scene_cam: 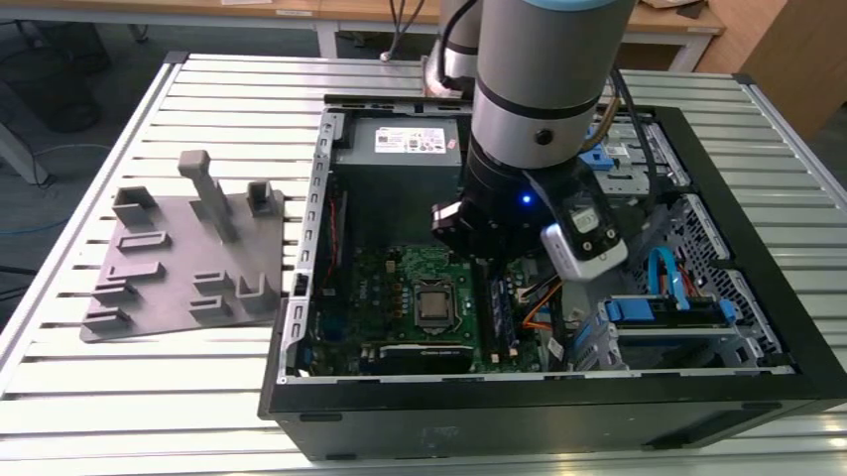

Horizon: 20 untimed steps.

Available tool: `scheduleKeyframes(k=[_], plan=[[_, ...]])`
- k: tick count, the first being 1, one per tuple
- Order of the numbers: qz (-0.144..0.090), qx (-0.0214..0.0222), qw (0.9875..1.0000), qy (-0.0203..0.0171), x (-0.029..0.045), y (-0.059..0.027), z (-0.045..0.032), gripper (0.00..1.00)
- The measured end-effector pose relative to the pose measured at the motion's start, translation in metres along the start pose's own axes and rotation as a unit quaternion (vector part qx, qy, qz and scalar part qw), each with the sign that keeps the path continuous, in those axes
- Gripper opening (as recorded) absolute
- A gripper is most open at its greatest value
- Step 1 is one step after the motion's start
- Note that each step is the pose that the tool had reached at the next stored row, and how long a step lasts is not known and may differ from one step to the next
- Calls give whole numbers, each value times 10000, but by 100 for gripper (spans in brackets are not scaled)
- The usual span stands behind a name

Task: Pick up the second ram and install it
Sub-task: 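Insert the second ram into the second slot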

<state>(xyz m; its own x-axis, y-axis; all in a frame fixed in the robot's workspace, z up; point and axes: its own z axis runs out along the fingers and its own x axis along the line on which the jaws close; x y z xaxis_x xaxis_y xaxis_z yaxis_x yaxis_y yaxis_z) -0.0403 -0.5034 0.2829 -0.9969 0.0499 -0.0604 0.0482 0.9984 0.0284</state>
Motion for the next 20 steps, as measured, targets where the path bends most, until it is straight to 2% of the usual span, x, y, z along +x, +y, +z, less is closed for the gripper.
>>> scheduleKeyframes(k=[10,20], plan=[[380,23,9993,-11,0,0,1,14],[737,46,9973,-21,0,0,2,14]])
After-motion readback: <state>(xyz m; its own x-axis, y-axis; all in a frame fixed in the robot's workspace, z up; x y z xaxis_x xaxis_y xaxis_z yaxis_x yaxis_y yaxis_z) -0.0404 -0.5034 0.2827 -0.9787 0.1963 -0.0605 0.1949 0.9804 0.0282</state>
